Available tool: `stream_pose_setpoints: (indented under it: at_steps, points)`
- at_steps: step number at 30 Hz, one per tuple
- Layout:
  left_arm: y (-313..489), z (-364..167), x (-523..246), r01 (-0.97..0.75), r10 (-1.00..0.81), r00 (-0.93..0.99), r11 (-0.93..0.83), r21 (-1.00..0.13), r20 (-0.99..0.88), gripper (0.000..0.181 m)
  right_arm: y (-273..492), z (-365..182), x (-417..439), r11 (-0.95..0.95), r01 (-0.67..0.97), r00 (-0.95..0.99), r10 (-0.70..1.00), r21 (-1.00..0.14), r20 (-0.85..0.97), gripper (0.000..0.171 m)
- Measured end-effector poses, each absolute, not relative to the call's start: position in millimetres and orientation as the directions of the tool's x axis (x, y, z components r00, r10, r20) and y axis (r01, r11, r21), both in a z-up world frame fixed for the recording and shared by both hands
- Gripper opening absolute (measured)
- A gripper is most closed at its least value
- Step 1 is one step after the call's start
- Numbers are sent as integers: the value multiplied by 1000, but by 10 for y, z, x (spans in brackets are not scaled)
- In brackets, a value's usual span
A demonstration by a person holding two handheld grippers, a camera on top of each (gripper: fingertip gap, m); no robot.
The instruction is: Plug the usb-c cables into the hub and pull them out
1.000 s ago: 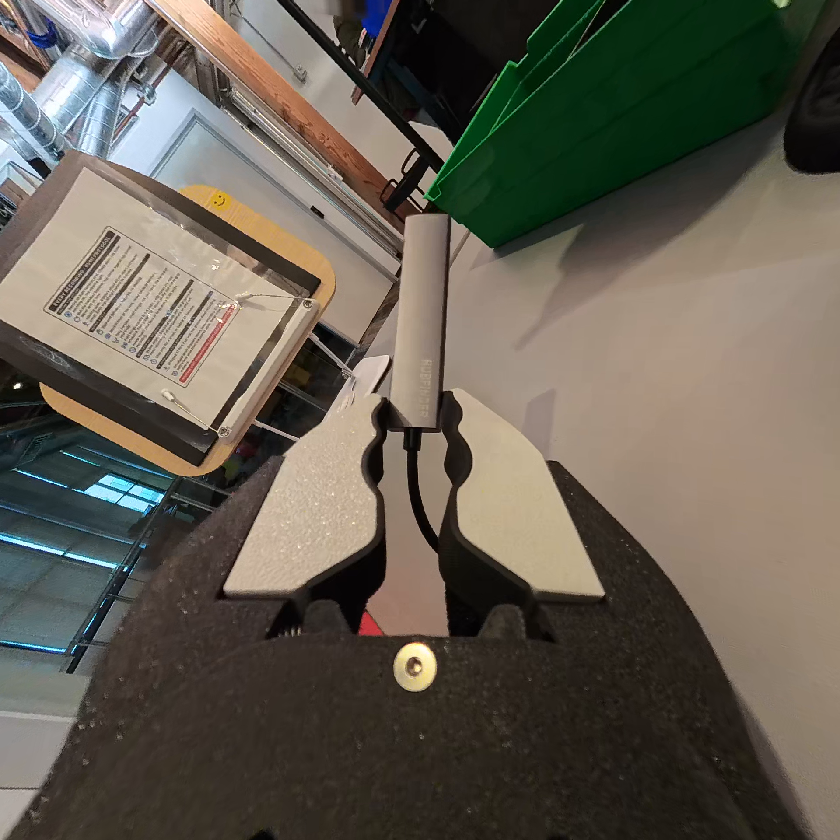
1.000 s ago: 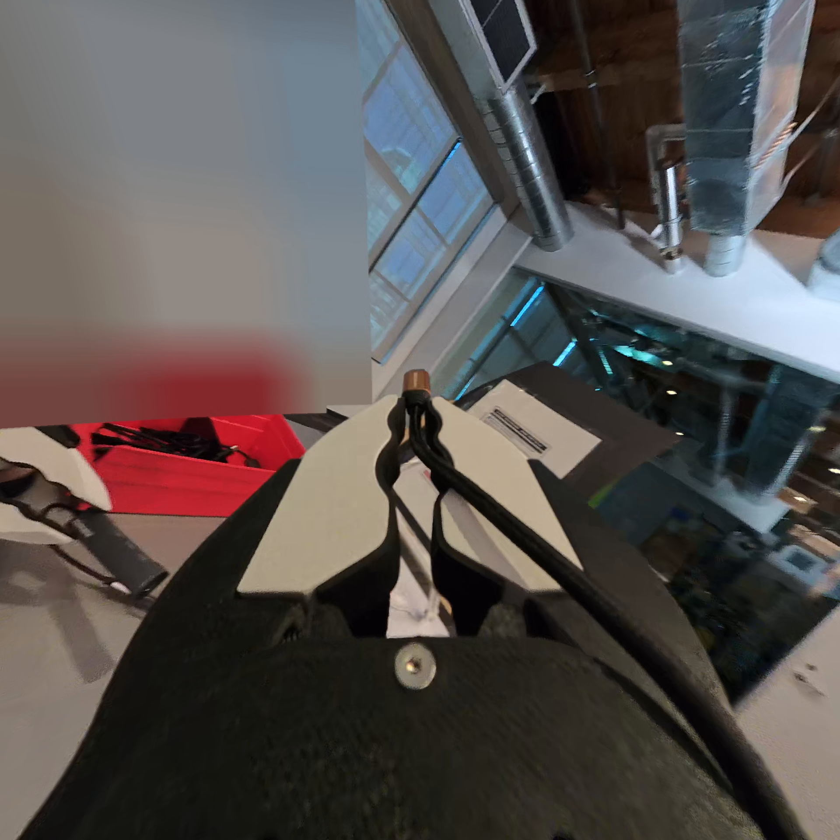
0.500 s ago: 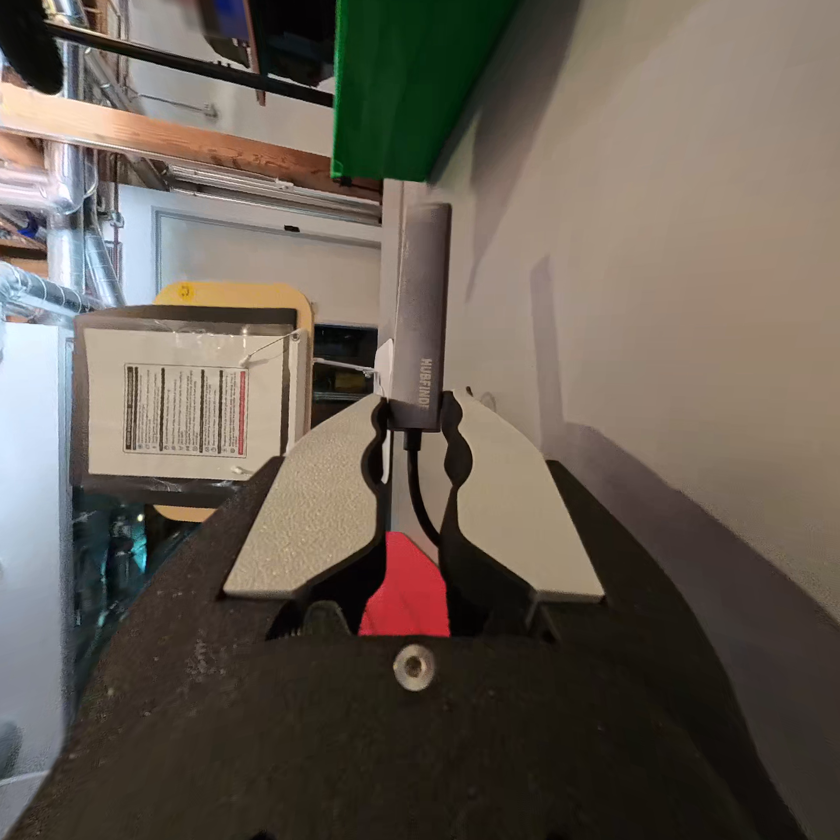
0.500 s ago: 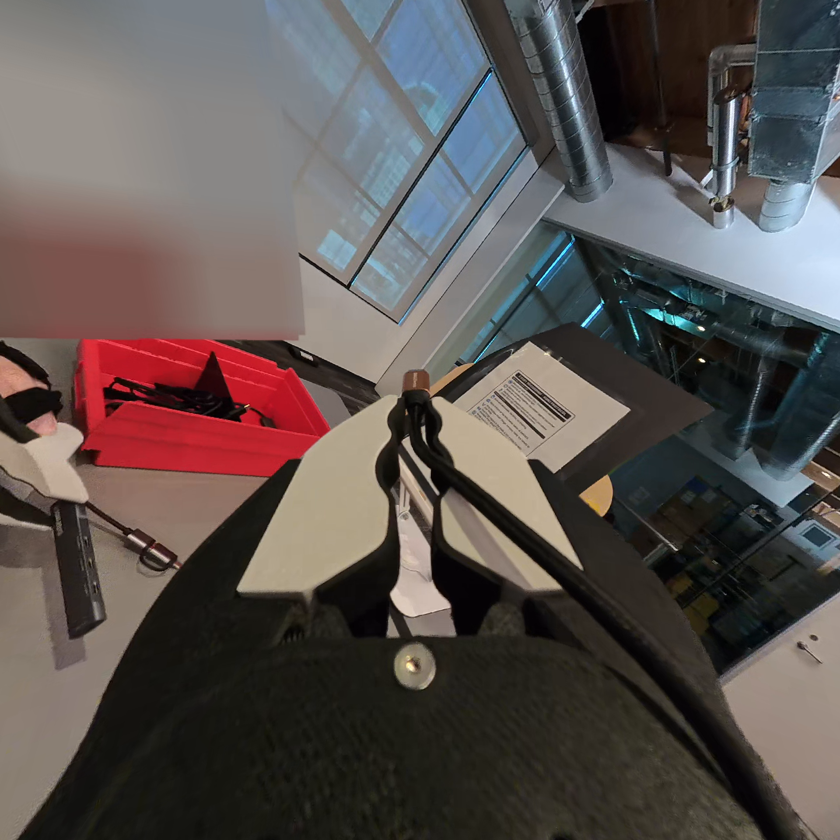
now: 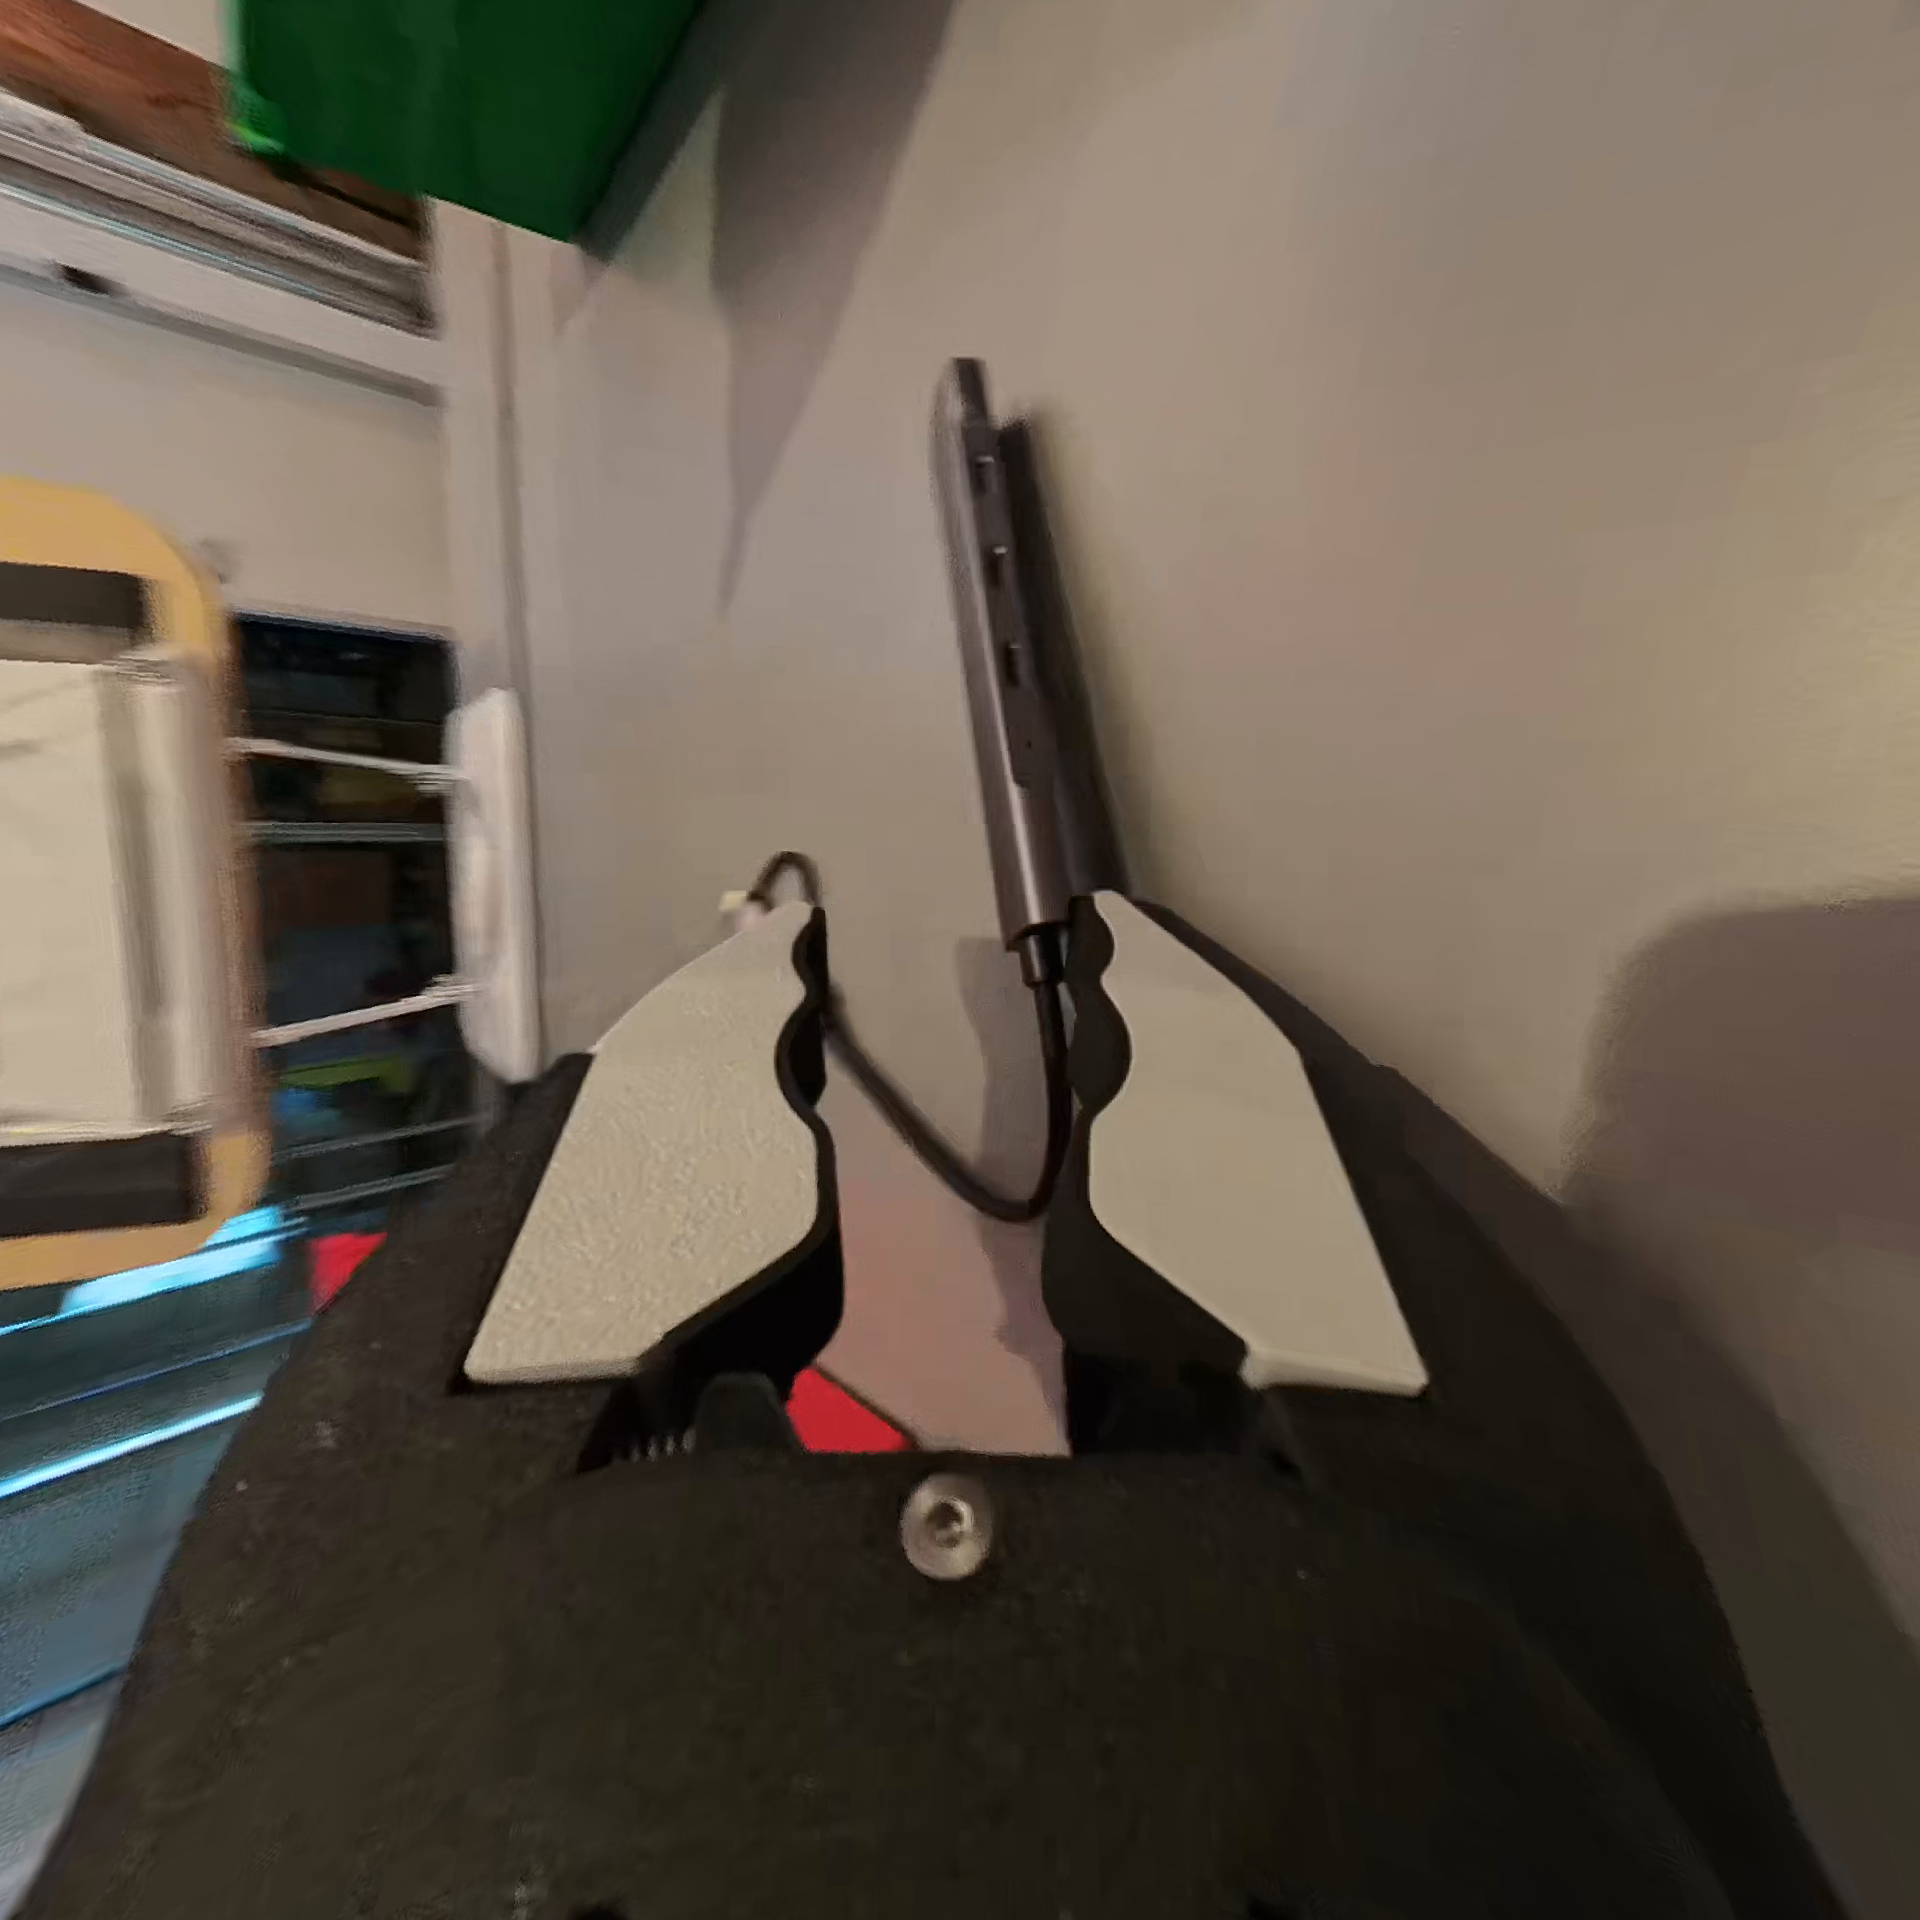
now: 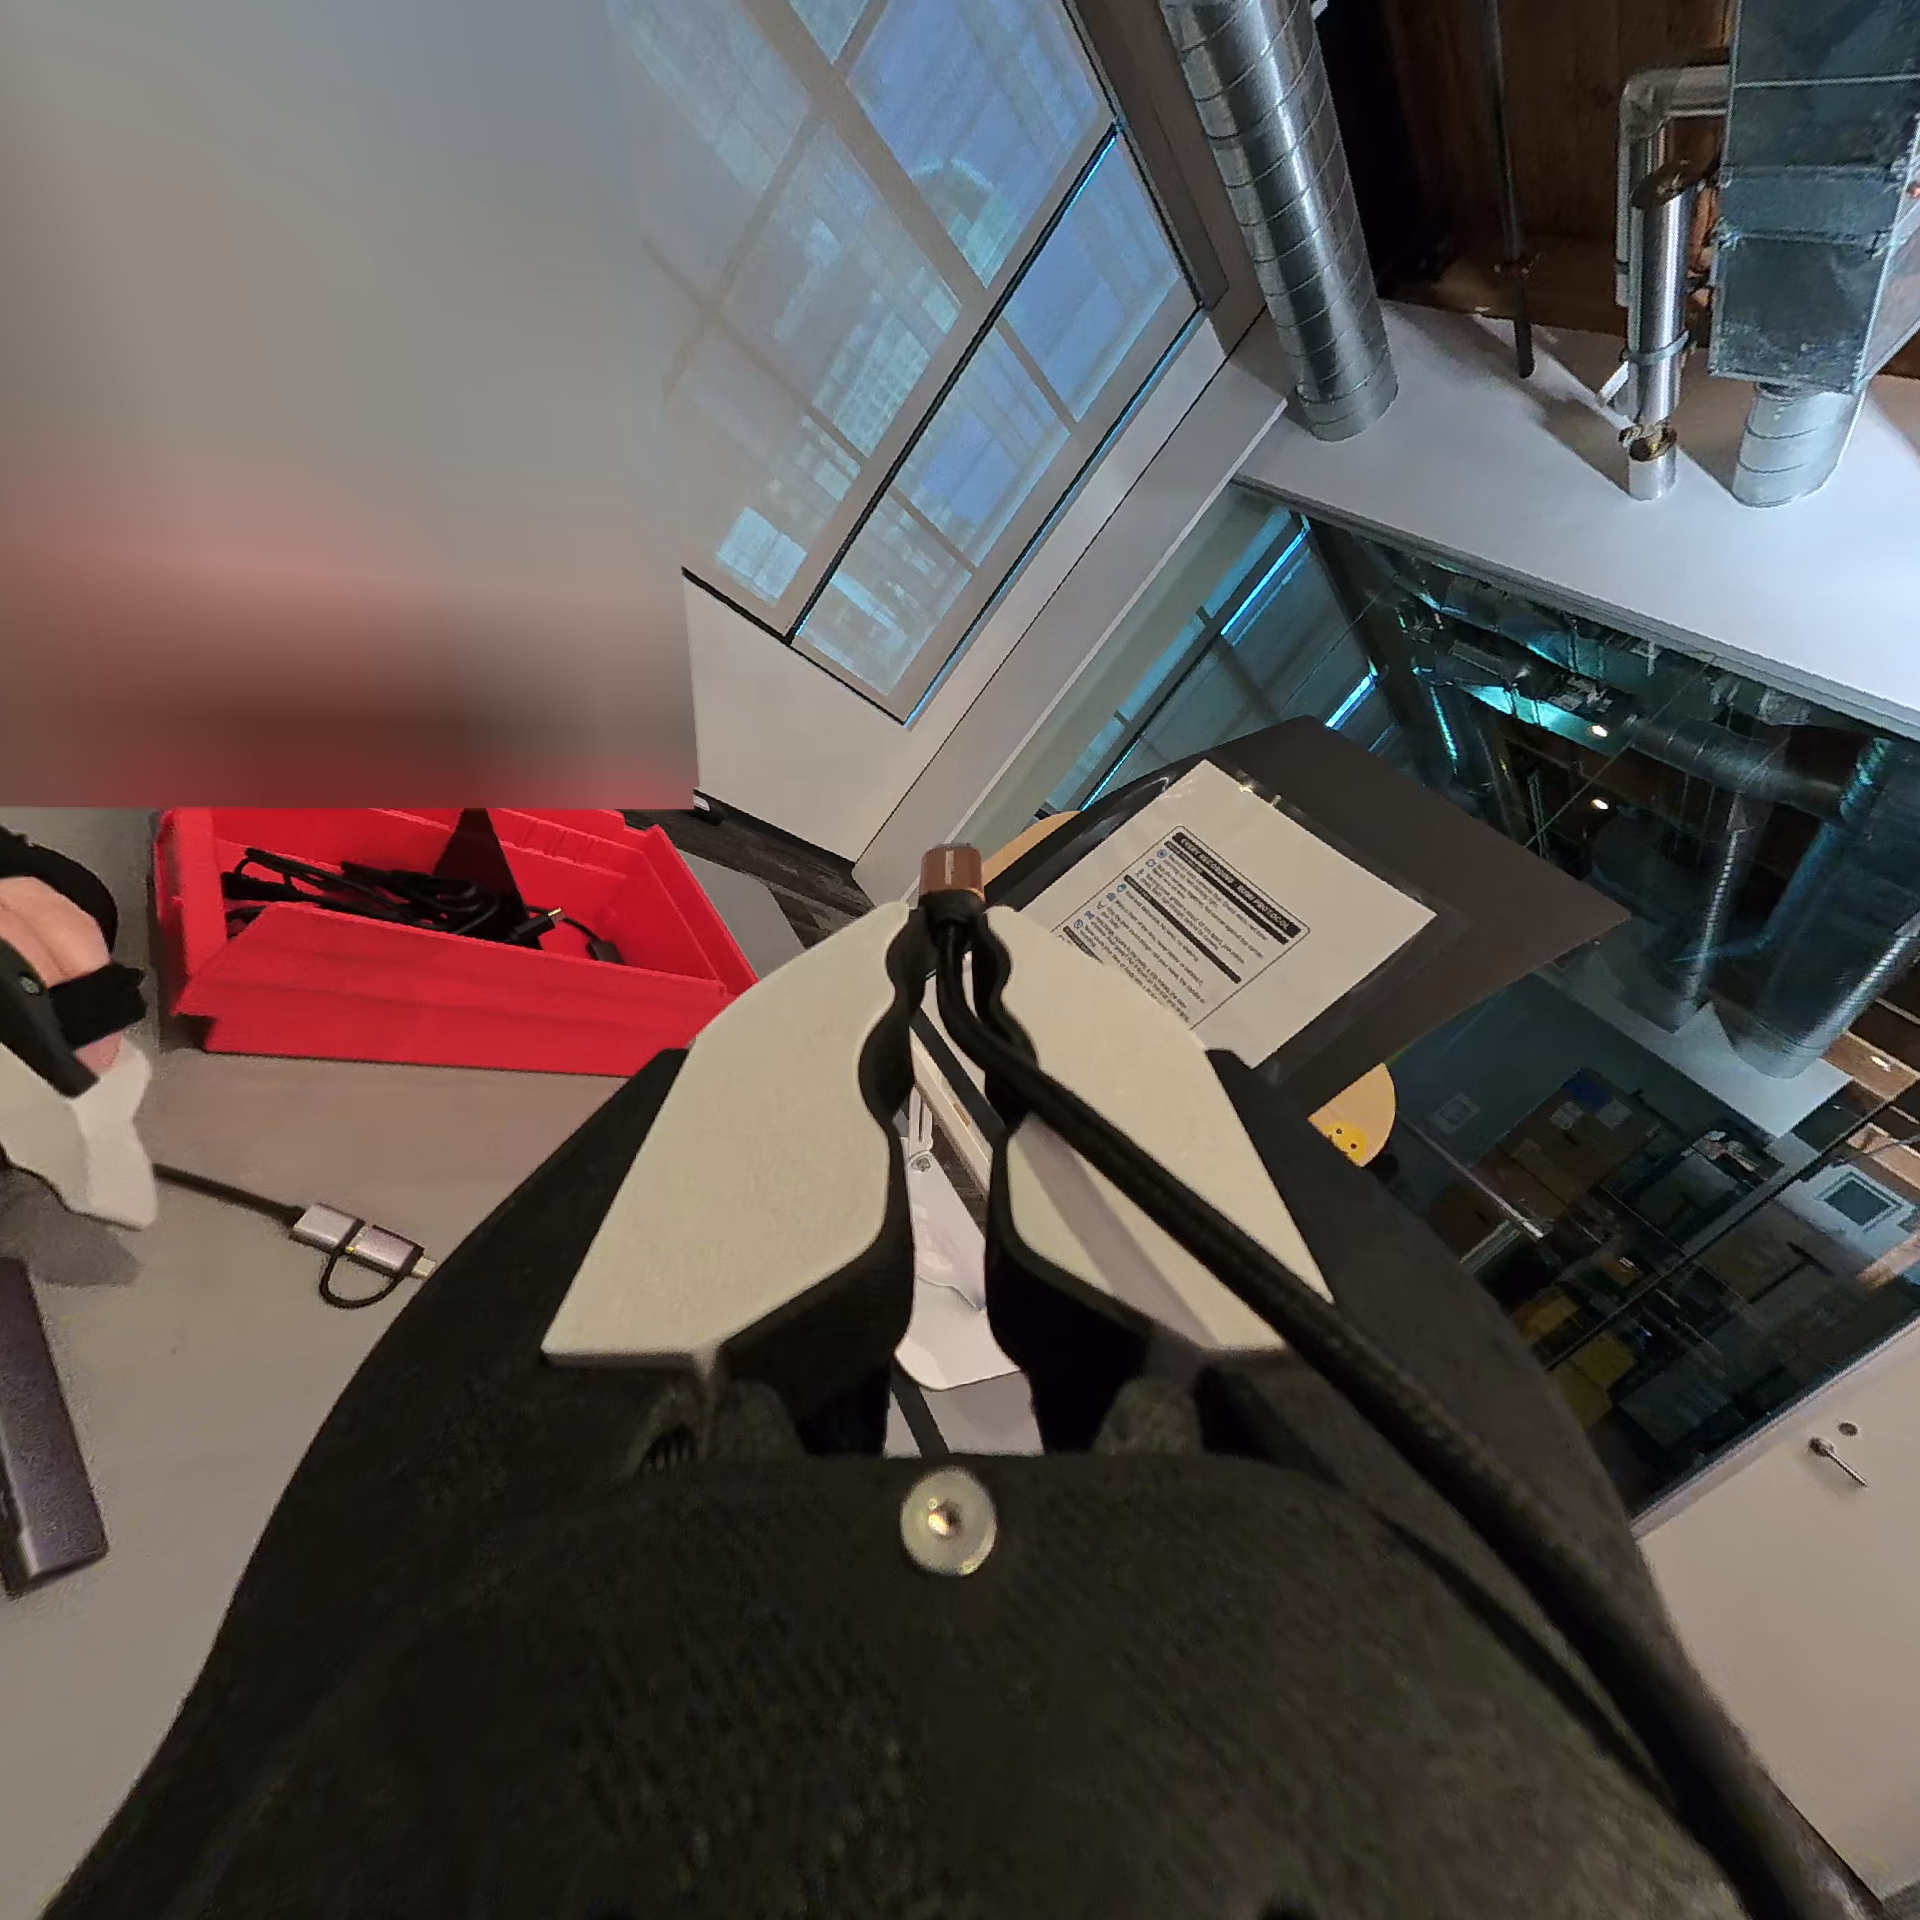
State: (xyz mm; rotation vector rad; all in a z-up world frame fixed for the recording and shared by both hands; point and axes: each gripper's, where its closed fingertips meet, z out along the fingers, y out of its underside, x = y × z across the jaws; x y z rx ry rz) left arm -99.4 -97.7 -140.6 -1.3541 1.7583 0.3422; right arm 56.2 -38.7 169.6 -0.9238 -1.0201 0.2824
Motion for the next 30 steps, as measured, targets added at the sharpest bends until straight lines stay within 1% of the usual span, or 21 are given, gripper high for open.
stream_pose_setpoints:
  at_steps: [1,2,4,5,8,9,10,12,14,15,17,18,20,23,24,25,26,29,30]
  points:
    - [-1037,-1452,-1018,-888,-714,-38,345,-303,-699,38,-385,1695,569,604,199,527,598,-772,604,9]
    - [-1072,-1464,-1048,-892,-767,-25,308,-332,-642,40,-384,1695,578,603,197,529,599,-773,602,9]
    - [-1146,-1445,-1087,-885,-870,25,210,-416,-493,51,-373,1689,599,598,193,532,602,-778,595,9]
    - [-1182,-1402,-1078,-867,-910,56,160,-472,-411,51,-365,1686,613,596,194,535,601,-779,593,9]
    - [-1140,-1179,-923,-781,-956,181,3,-625,-231,50,-343,1688,659,592,192,547,598,-783,586,9]
    - [-1092,-1129,-834,-758,-955,222,-43,-651,-196,49,-343,1692,674,592,189,550,597,-783,584,9]
    - [-1044,-1120,-739,-752,-951,255,-80,-655,-177,49,-346,1696,691,592,187,554,596,-784,582,9]
    - [-964,-1205,-556,-776,-943,279,-111,-621,-180,47,-355,1701,721,590,184,558,595,-786,578,9]
    - [-925,-1319,-376,-787,-941,280,-113,-607,-188,36,-373,1706,752,591,182,562,593,-786,576,9]
    - [-931,-1394,-317,-797,-946,277,-128,-590,-169,32,-381,1710,769,592,178,565,593,-786,574,9]
    - [-941,-1574,-306,-842,-954,274,-176,-510,-122,33,-391,1718,803,592,169,570,594,-788,568,9]
    - [-953,-1586,-279,-837,-958,276,-198,-510,-81,27,-391,1721,821,592,166,572,594,-789,566,9]
    - [-950,-1606,-283,-834,-956,291,-242,-495,-23,28,-379,1723,852,591,163,579,591,-790,561,9]
    - [-930,-1606,-277,-833,-962,271,-226,-504,-17,28,-365,1726,878,588,154,584,594,-794,553,9]
    - [-931,-1608,-269,-835,-968,247,-193,-516,-38,27,-363,1726,881,588,151,584,595,-794,552,9]
    - [-952,-1608,-247,-834,-976,211,-154,-530,-49,22,-362,1724,884,587,151,584,596,-795,551,9]
    - [-952,-1607,-223,-830,-979,194,-130,-543,-62,21,-358,1719,885,585,152,584,597,-797,550,9]
    - [-881,-1576,-220,-826,-979,194,-130,-548,-60,21,-350,1691,889,572,162,578,605,-804,547,9]
    - [-840,-1507,-212,-802,-978,206,-143,-580,-44,21,-347,1676,887,565,165,573,612,-808,545,9]
